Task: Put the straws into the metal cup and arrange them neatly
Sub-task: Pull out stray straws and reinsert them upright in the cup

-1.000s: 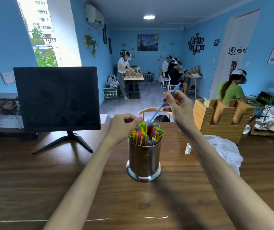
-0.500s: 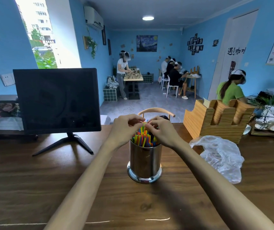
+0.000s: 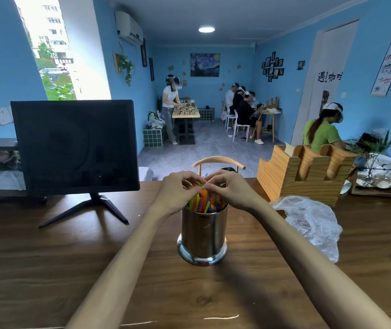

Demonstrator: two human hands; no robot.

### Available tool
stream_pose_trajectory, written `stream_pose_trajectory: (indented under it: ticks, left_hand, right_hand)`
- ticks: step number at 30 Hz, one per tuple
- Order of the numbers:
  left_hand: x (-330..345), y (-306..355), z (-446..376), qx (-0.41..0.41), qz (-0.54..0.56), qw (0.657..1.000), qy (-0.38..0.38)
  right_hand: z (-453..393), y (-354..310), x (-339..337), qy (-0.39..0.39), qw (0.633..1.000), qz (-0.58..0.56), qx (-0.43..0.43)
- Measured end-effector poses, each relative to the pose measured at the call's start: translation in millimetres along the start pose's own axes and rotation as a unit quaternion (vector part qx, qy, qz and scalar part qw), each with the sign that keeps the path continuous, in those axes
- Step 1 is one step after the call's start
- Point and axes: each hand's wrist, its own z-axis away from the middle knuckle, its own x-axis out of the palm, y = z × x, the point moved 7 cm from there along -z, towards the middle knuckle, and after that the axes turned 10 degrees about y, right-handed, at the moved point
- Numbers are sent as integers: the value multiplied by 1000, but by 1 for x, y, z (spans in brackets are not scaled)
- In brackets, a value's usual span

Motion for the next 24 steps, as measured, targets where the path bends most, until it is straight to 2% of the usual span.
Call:
stream_pose_trajectory:
  ticks: [2,4,6,7,9,17,24]
  left_hand:
    - [-4,4,2,-4,37,999,10]
    - [-1,5,7,-5,61,997,-42]
    - [7,5,14,2,4,993,-116]
    - [8,4,16,11,-38,991,-130]
    - [7,4,15,17,-80,990,-114]
    - [-3,7,12,24,-34,998,-56]
    - [-5,8,10,52,-53,997,-26]
  right_hand:
    - [0,1,-1,21,1000,8,-6]
    - [1,2,-1,39,999,10,-11]
    - [2,3,-1,45,999,14,-16]
    - [2,2,0,44,999,15,-17]
    - [2,1,2,39,999,17,-17]
    - [2,3,3,27,999,17,-13]
    - [3,2,4,23,1000,15,-8]
